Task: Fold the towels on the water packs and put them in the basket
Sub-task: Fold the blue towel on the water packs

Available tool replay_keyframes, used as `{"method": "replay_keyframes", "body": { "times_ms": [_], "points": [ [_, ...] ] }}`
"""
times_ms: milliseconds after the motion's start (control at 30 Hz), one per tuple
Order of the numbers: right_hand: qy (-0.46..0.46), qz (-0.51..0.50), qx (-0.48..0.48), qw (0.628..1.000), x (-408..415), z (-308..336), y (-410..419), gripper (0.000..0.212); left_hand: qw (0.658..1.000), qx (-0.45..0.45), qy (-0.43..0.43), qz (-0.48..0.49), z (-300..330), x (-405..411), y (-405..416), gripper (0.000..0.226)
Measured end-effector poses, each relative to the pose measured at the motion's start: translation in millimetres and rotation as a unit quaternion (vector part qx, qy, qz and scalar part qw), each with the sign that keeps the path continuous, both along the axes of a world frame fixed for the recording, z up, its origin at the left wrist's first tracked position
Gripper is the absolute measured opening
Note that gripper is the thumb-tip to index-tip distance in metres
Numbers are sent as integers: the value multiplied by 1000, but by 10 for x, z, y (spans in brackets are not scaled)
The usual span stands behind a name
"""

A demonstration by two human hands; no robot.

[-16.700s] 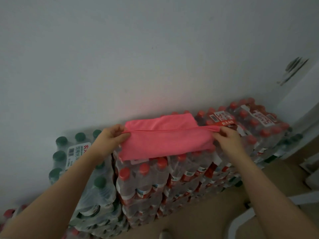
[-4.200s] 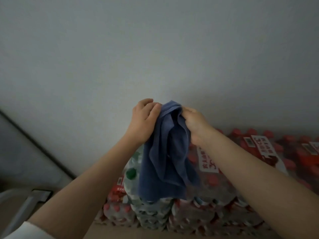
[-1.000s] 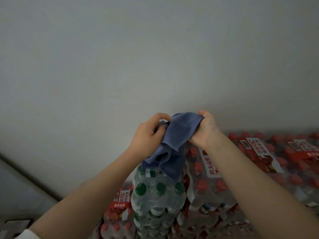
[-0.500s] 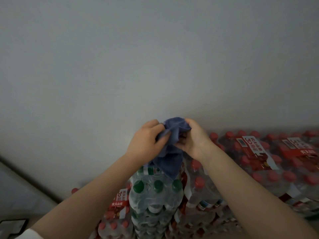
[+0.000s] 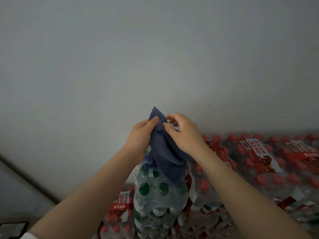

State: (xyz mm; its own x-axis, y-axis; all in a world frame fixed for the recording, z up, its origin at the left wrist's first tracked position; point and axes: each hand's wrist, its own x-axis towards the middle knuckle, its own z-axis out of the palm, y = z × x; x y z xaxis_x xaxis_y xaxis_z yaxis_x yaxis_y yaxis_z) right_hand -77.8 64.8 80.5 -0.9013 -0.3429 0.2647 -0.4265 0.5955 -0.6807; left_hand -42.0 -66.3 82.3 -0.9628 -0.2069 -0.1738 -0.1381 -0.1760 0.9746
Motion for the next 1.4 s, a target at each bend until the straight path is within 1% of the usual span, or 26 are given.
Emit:
{"method": "replay_keyframes", "body": {
  "times_ms": [100,167,200,267,300,367,433,467,500,567,633,700,833,933,1033,1133,1233,1333,1400],
  "points": [
    [-62,55,-66,994,8,-11,-40,20,999,-4,25,-37,2,55,-48,27],
    [-83,88,-113,986,15,-17,-45,12,996,16,34,-75,-11,89,-96,33],
    [-81,95,-138,983,10,-17,-50,12,994,37,35,-94,-11,103,-125,39],
    [-82,89,-201,972,-10,-23,-60,22,990,81,23,-111,-3,123,-205,45],
    [-94,79,-236,964,-21,-14,-63,28,989,89,23,-112,0,127,-252,40],
    [-134,77,-299,942,-35,31,-54,34,993,65,23,-100,-17,125,-342,29],
    [-192,117,-348,910,9,115,-41,36,996,27,17,-81,-46,114,-400,33],
    [-219,146,-354,897,53,158,-39,35,997,13,17,-72,-65,106,-420,33],
    [-233,171,-340,895,97,187,-41,34,997,6,21,-68,-84,99,-430,31],
    [-209,201,-262,920,175,210,-91,34,997,-8,29,-65,-118,87,-448,26],
    [-161,203,-182,948,224,191,-173,30,998,-26,18,-47,-140,89,-467,21],
    [-139,190,-146,961,256,138,-252,24,999,-36,11,-36,-145,123,-463,11],
    [-104,153,-121,975,265,32,-326,17,998,-48,19,-44,-183,182,-455,10],
    [-82,118,-98,985,243,-6,-346,21,996,-49,31,-61,-182,219,-490,16],
    [-83,81,-84,990,252,-40,-382,22,997,-29,41,-67,-156,257,-506,18],
    [-69,42,-75,994,284,-96,-414,27,996,-22,52,-71,-142,275,-507,21],
    [-52,3,-92,994,314,-142,-432,29,990,4,64,-122,-132,309,-485,32],
    [-25,-38,-93,995,315,-156,-421,41,983,13,81,-167,-159,336,-459,30],
    [-18,-49,-107,993,310,-150,-421,43,979,13,93,-179,-189,339,-445,30]
  ]
}}
